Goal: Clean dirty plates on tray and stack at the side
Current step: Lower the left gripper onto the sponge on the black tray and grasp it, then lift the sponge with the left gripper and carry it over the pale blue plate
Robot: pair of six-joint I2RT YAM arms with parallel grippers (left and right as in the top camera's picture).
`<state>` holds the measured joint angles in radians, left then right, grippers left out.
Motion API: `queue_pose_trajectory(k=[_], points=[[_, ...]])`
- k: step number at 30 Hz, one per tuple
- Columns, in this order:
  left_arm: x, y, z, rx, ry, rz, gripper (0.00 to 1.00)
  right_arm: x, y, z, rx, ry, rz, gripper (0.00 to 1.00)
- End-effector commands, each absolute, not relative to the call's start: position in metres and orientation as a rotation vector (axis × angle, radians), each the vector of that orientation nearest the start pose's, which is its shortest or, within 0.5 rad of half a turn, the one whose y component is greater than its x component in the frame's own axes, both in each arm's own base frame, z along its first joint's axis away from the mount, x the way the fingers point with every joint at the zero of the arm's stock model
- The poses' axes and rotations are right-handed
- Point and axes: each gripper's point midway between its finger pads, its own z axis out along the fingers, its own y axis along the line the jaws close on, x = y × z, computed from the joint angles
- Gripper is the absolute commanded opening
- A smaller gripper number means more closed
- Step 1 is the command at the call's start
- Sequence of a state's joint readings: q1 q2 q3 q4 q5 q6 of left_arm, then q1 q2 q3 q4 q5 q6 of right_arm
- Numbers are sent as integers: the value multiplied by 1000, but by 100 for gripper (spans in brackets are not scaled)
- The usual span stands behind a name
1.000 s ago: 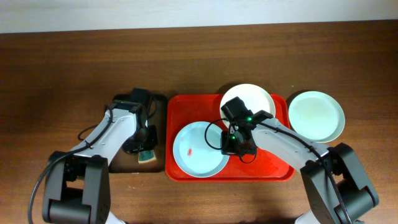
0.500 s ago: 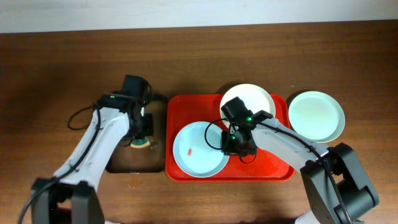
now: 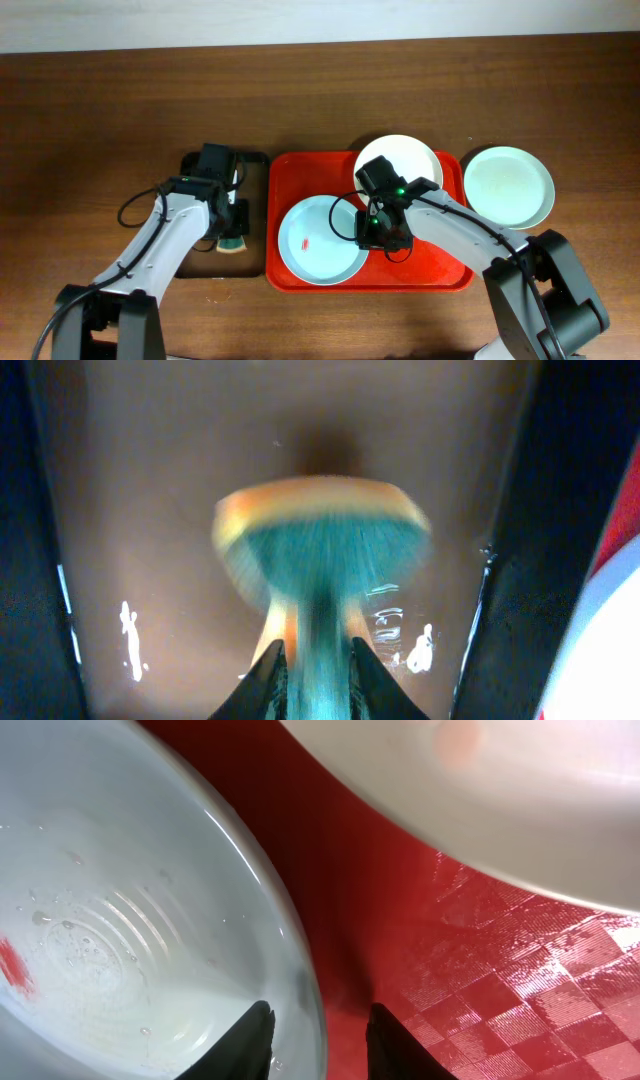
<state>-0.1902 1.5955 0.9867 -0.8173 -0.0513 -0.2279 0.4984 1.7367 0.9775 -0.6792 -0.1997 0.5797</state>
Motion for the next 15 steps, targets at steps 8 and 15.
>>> queue_pose_trajectory(k=[8,15], points=[[302,-51,52,52,2973,-59,42,256,180,5,107,3120,361,32],[295,-53,29,73,3053,-55,27,256,180,5,107,3120,362,32]])
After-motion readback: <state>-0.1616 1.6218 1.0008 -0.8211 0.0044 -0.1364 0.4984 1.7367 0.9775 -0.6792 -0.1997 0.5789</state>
